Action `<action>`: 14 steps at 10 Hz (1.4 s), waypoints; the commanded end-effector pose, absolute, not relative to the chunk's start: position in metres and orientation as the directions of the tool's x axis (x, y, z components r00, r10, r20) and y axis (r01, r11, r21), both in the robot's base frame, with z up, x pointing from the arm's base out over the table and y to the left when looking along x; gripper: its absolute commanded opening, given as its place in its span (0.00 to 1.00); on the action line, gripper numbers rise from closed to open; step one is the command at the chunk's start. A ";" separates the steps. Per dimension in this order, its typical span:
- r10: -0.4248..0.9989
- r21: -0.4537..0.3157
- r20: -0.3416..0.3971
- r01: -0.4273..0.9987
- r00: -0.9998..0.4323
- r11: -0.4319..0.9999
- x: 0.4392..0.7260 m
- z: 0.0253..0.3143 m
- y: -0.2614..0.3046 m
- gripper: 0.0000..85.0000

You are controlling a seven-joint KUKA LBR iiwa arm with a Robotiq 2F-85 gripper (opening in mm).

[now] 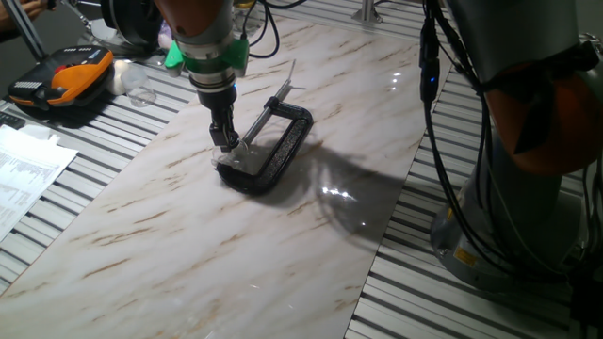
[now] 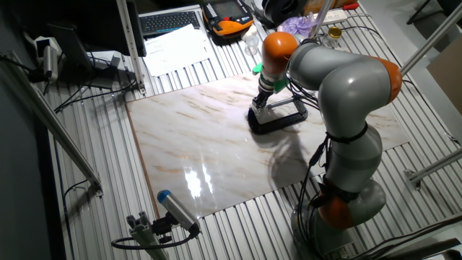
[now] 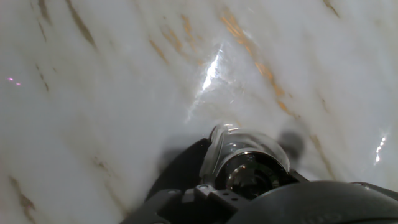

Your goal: Screw the lid onto the jar

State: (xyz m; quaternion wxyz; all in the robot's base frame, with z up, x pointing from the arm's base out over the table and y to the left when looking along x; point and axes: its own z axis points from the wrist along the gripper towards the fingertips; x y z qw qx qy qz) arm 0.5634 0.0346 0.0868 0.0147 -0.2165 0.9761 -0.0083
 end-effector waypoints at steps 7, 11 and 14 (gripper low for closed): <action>-0.321 -0.028 -0.016 -0.321 -0.947 0.947 0.563 0.087 0.035 0.60; -0.238 -0.025 -0.007 -0.237 -0.971 0.971 0.563 0.087 0.035 0.60; -0.156 -0.020 -0.006 -0.156 -0.988 0.988 0.563 0.087 0.035 0.60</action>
